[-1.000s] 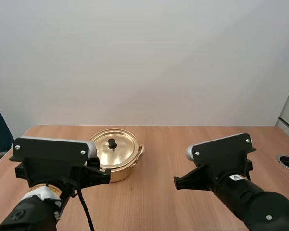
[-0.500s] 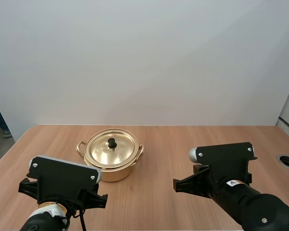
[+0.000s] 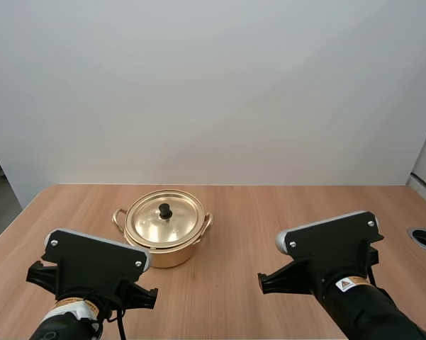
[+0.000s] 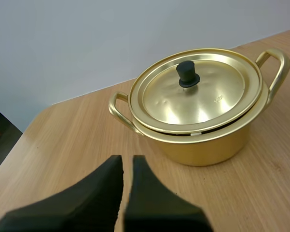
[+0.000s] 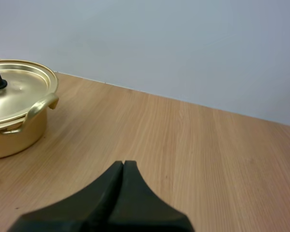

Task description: Open the pot, put the car inside, and close it

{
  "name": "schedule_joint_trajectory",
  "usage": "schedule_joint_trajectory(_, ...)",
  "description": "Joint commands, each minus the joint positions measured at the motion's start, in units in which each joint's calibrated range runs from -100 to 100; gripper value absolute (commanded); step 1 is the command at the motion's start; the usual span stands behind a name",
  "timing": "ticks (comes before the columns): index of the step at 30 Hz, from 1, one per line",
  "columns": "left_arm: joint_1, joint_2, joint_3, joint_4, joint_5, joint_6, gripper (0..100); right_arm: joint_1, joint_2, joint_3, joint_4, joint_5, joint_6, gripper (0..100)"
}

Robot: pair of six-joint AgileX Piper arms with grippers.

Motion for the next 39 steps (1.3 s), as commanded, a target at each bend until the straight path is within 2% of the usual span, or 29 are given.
schedule_joint_trajectory(1, 0.01, 0.0, 0.0, -4.0, -0.4, 2.4, 0, 0.0, -2.5, 0.1, -2.0, 0.2, 3.2, 0)
schedule_joint_trajectory(4, 0.01, 0.0, 0.0, -4.0, -5.8, -1.3, 0, 0.0, -2.5, 0.1, -5.7, 0.9, 9.1, 0)
schedule_joint_trajectory(6, 0.01, 0.0, 0.0, -4.0, -10.0, -4.0, 0, 0.1, -2.5, 0.1, -12.5, 1.6, 18.0, 0)
schedule_joint_trajectory(8, 0.01, 0.0, 0.0, -4.0, -8.1, -4.2, 0, 0.1, -2.5, 0.1, -20.7, 0.9, 27.8, 0)
schedule_joint_trajectory(10, 0.01, 0.0, 0.0, -3.4, -7.2, -3.8, 0, 0.1, -2.5, 0.1, -24.6, 0.5, 31.5, 0)
schedule_joint_trajectory(17, 0.01, 0.0, 0.0, -3.4, -8.1, -4.1, 0, 3.3, -2.5, 2.7, -30.8, -1.6, 31.7, 0)
schedule_joint_trajectory(21, 0.01, 0.0, 0.0, -3.4, -8.1, -4.1, 0, 4.7, -2.5, 3.0, -31.3, -3.0, 31.4, 0)
schedule_joint_trajectory(39, 0.01, 0.0, 0.0, -3.4, -8.1, -4.1, 0, 4.7, -2.5, 3.0, -30.7, -3.3, 31.4, 0)
